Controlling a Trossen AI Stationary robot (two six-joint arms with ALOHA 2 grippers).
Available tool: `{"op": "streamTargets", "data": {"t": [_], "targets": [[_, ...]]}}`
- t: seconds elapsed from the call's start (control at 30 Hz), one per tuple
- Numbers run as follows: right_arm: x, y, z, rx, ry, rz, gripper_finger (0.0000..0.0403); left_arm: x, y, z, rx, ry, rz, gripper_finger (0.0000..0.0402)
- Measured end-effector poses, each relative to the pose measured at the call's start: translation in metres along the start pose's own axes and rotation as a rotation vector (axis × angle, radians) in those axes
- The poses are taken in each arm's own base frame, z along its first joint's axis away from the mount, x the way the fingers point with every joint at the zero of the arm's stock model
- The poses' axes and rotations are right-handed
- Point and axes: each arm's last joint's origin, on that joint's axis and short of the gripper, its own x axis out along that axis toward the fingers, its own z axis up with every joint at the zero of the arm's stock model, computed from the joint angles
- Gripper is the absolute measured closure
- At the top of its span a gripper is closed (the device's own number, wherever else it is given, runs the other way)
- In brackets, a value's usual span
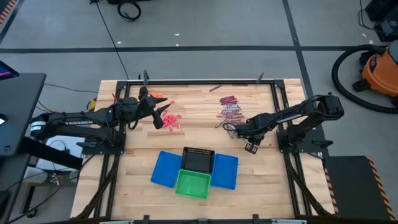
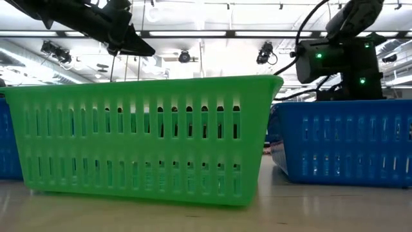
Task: Sort crayons
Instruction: Put the black crayon into the black bin
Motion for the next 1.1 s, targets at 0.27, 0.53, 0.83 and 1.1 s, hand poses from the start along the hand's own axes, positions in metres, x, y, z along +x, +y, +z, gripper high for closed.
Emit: {"op": "streamTargets", "data": {"t": [0.27,0.53,0.83,1.1], "targets": [[0.000,0.004,-0.001,-0.044,-0.018,-0.011,0.0360,0.000,0.000,0.000,0.001,0.001,0.000,0.0260],[-0.001,0.008,-0.002,-0.013,-0.028,-0.026,0.0392,0.000,0.000,0.000,0.001,0.000,0.000,0.0260],[-0.029,0.014,0.010,-0.023,-0.032,-0.009,0.0392,0.000,0.000,0.000,0.018,0.000,0.000,0.0260],[-0.077,0.025,0.026,0.020,-0.080,0.056,0.0392,0.000,0.000,-0.002,0.061,0.018,0.000,0.0260]]}}
